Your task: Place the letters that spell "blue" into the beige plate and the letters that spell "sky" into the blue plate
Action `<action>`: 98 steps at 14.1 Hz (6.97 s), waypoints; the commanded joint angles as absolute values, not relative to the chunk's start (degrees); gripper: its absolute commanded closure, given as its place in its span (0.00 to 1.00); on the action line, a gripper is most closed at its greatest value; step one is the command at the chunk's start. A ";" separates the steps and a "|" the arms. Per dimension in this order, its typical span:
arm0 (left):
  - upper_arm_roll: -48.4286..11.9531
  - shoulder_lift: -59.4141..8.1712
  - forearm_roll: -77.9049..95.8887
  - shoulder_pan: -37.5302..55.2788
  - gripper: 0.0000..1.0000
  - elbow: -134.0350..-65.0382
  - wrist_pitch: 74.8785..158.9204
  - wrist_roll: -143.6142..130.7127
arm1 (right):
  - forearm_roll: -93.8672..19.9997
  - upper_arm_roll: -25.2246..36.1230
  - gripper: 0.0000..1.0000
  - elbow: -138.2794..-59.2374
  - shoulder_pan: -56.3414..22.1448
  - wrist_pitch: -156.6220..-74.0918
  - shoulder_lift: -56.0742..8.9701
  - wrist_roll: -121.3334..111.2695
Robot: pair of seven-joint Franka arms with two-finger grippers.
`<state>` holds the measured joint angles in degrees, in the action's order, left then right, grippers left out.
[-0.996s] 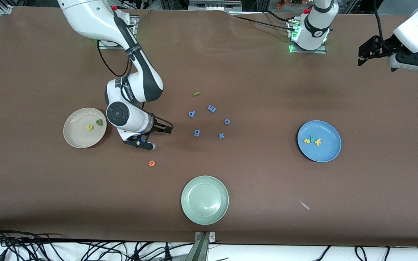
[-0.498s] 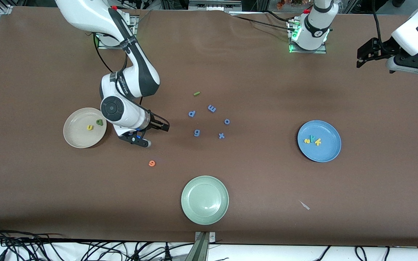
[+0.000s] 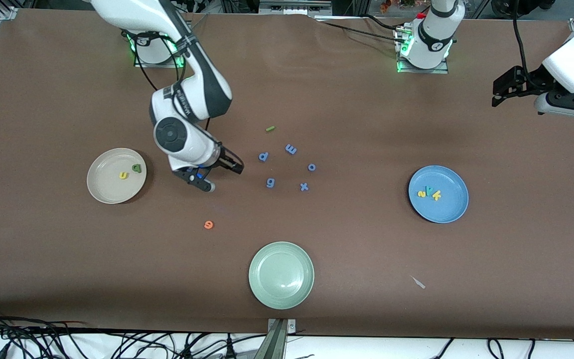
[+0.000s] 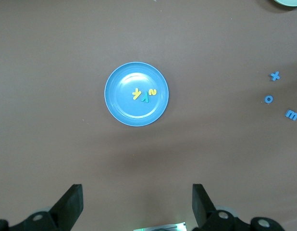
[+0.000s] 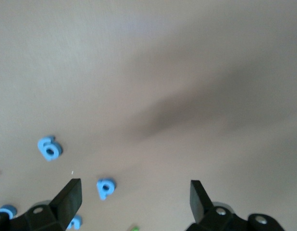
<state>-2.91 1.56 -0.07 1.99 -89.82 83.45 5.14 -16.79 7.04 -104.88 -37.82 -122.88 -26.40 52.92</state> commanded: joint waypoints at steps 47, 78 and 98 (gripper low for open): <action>-2.81 -0.88 2.29 1.41 0.00 -87.89 84.82 4.83 | -4.83 46.23 1.00 -119.71 -53.03 -117.40 -20.03 11.90; -2.37 -1.41 1.67 -2.54 0.00 -88.51 82.63 4.31 | -30.76 27.60 0.00 -78.23 -40.79 -125.94 -52.29 10.46; -2.55 -2.64 2.37 -4.04 0.00 -87.89 85.34 4.39 | -35.16 23.91 1.00 -78.22 -38.23 -132.19 -55.55 7.12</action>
